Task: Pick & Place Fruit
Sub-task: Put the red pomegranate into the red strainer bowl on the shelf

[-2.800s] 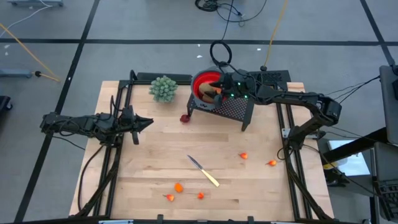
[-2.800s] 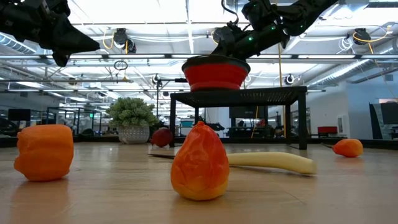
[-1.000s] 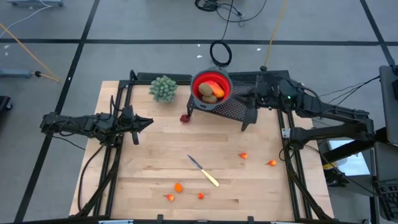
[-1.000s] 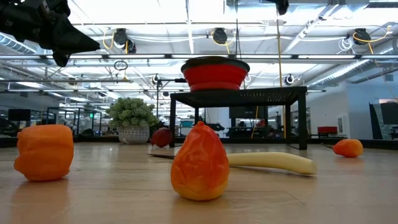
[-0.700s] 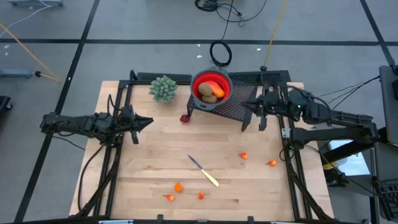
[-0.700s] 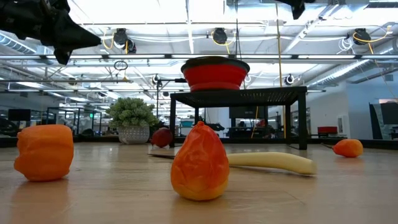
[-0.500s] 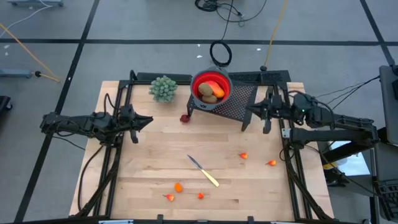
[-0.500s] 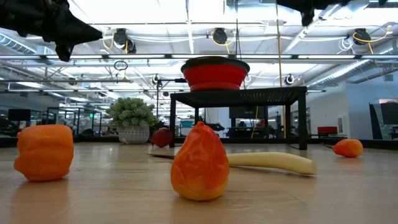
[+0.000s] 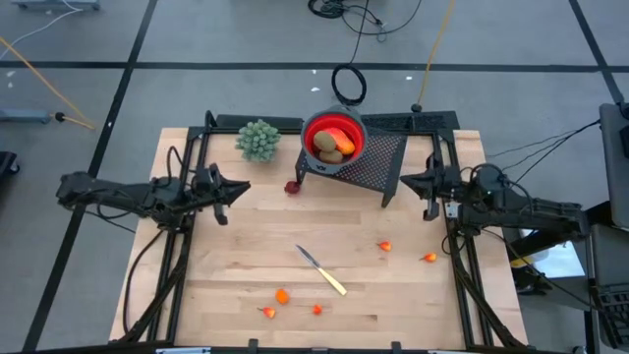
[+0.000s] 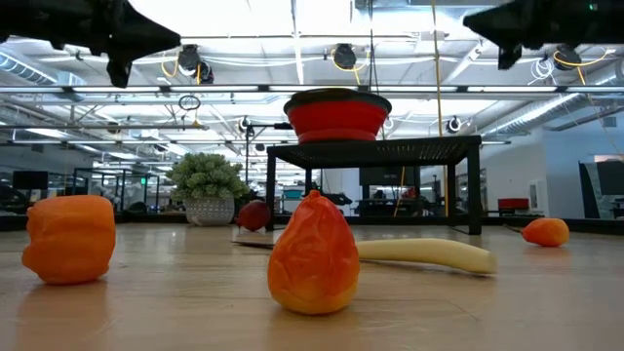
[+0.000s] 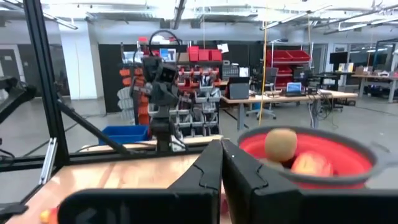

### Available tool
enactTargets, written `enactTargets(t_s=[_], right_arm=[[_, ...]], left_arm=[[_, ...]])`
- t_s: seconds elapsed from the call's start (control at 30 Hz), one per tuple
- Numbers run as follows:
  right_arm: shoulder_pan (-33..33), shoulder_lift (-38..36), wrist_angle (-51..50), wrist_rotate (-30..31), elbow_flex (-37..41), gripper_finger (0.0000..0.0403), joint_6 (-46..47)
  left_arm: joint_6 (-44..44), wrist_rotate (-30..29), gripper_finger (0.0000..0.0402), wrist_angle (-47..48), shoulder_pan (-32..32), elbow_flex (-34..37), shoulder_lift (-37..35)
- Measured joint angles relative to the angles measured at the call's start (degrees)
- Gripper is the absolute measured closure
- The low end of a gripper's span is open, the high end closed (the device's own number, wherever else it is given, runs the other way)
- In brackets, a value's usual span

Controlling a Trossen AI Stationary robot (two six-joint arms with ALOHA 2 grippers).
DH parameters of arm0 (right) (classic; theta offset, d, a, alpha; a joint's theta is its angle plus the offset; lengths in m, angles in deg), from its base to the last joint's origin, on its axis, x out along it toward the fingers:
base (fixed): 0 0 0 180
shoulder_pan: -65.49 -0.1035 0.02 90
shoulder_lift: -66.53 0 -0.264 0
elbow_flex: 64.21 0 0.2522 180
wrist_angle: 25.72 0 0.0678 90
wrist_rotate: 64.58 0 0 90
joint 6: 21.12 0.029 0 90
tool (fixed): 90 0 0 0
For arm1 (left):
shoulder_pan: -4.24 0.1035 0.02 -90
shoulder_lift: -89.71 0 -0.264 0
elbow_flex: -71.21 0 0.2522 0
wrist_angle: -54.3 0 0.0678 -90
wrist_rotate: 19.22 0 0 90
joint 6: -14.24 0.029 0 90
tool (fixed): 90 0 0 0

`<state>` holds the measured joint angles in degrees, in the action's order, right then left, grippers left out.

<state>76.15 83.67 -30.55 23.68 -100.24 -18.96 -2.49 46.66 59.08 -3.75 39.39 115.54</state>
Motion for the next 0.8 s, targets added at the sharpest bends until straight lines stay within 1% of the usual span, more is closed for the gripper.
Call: enactTargets(t_s=[0.13,0.27,0.37,0.47,0.57,0.7,0.8], right_arm=[[0.0,-4.1,0.2,0.1,4.0,0.0403,0.2],[0.0,-7.6,0.3,0.1,6.8,0.0403,0.2],[0.0,-9.9,0.3,0.1,8.6,0.0403,0.1],[0.0,-11.9,0.2,0.2,10.4,0.0403,0.2],[0.0,-13.3,0.2,0.2,11.5,0.0403,0.2],[0.0,-14.4,0.3,0.2,11.7,0.0403,0.1],[0.0,-15.0,0.3,0.2,11.7,0.0403,0.0]], left_arm=[[0.0,0.0,0.0378,-3.2,0.0,-0.6,5.0],[0.3,0.0,0.0378,-2.7,0.0,-4.1,10.7],[2.4,0.0,0.0378,-1.8,0.0,-8.1,14.9],[3.3,0.0,0.0378,4.7,0.2,-13.4,19.2],[3.0,0.0,0.0378,14.4,0.9,-19.9,23.6],[2.9,0.1,0.0378,26.3,2.4,-28.1,30.1],[2.9,0.1,0.0378,32.7,3.7,-33.0,34.8]])
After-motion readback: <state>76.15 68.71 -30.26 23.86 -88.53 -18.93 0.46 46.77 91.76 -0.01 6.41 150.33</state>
